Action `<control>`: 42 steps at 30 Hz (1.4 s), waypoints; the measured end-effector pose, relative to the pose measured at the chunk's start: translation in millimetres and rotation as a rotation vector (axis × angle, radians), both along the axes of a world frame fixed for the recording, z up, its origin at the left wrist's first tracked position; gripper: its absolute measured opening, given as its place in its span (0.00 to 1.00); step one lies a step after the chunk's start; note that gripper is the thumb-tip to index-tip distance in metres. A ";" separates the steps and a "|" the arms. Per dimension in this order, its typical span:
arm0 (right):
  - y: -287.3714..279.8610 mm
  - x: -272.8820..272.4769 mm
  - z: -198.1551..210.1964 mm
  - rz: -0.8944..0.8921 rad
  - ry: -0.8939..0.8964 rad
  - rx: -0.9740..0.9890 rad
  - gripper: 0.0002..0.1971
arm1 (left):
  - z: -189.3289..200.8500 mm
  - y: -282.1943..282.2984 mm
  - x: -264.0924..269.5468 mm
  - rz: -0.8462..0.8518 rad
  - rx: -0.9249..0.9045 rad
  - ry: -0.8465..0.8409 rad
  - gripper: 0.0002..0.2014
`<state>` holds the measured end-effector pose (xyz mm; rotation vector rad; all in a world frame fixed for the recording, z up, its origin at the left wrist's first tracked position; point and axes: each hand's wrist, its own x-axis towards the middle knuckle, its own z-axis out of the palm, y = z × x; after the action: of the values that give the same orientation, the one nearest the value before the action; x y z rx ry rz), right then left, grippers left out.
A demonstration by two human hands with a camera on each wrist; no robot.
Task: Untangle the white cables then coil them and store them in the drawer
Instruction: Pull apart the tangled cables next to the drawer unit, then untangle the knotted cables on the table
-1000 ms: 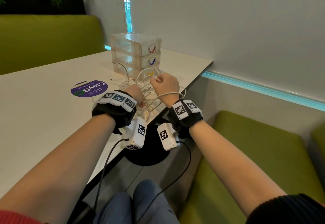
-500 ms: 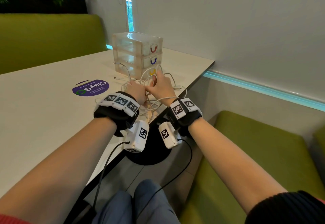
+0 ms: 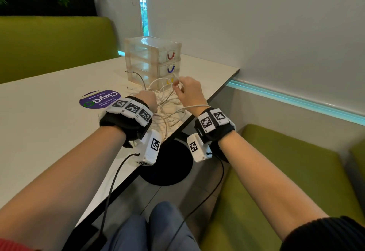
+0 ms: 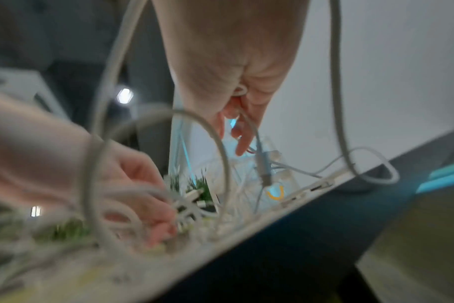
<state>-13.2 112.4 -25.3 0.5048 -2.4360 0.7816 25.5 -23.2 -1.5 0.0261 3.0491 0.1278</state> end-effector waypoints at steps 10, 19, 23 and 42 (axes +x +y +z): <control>38.4 63.0 8.0 -0.014 -0.204 -0.027 0.09 | 36.7 7.0 3.7 0.052 0.236 0.332 0.15; 50.6 103.6 -40.9 0.252 -0.712 0.382 0.08 | 55.6 5.7 13.8 0.144 0.140 0.428 0.15; 53.3 121.6 -62.6 0.317 -0.691 0.401 0.22 | 63.5 -5.1 13.8 0.114 0.039 0.209 0.15; 75.6 124.4 -5.9 -0.066 0.124 -0.432 0.18 | 33.9 129.0 88.9 -0.692 1.133 0.829 0.09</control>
<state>111.1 188.1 -31.2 0.2926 -2.0759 1.1707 114.4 105.8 32.5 1.4398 2.8360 2.1135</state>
